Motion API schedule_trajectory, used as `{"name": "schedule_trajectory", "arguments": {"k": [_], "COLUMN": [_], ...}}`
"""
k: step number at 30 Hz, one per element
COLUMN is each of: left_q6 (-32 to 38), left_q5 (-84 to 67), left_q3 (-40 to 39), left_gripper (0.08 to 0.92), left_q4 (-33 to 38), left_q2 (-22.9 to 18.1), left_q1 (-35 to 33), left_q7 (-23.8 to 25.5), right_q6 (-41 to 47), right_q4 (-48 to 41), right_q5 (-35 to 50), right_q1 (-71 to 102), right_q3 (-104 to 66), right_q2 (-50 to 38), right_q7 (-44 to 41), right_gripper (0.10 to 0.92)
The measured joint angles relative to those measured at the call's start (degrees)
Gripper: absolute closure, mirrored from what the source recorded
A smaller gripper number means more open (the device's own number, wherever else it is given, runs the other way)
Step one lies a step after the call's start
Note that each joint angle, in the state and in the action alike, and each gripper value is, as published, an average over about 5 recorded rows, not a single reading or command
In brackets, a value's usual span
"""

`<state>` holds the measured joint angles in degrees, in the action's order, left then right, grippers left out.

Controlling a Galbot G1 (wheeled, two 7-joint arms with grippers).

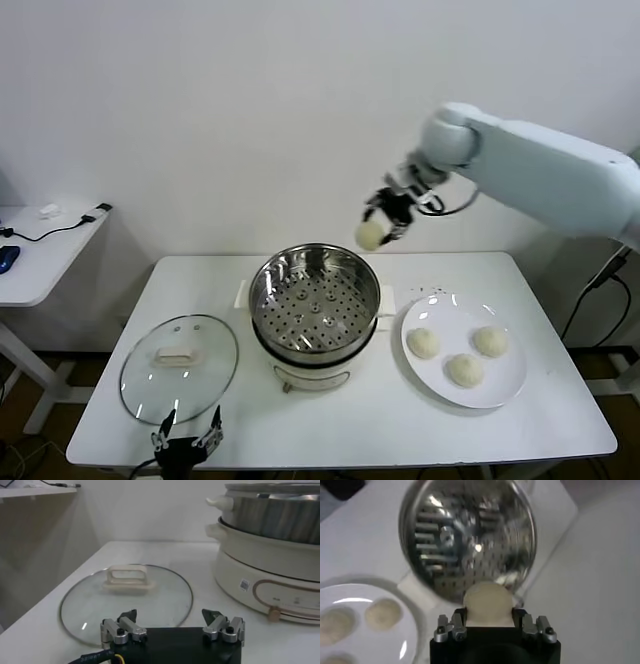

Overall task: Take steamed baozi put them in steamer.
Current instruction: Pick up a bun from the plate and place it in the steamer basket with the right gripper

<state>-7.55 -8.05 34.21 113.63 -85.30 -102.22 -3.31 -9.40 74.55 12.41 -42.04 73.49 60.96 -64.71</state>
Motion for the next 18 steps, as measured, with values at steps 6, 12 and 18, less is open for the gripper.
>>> {"name": "schedule_trajectory", "arguments": {"k": [6,12,18], "left_q6": [0.3,0.7,0.8], "left_q5": [0.2,0.5,0.8], "left_q3": [-0.2,-0.6,-0.9], "left_gripper": [0.177,0.177,0.177], "left_q4": [0.1,0.3,0.2], "left_q2": [0.0,-0.1,-0.1], "left_q1": [-0.4,-1.0,-1.1], "left_q7": [-0.1,-0.4,-0.5], "right_q6": [-10.6,-18.9,-24.2], "right_q4": [0.3,-5.8,-13.1], "right_q5": [-7.9,-17.0,-23.3], "right_q1": [0.6,5.1,10.1], "right_q3": [2.0,1.5,-0.3], "right_q2": [6.3,10.4,13.5], "right_q7": [1.9,4.0,6.1], "right_gripper": [0.423,0.423,0.421]}}
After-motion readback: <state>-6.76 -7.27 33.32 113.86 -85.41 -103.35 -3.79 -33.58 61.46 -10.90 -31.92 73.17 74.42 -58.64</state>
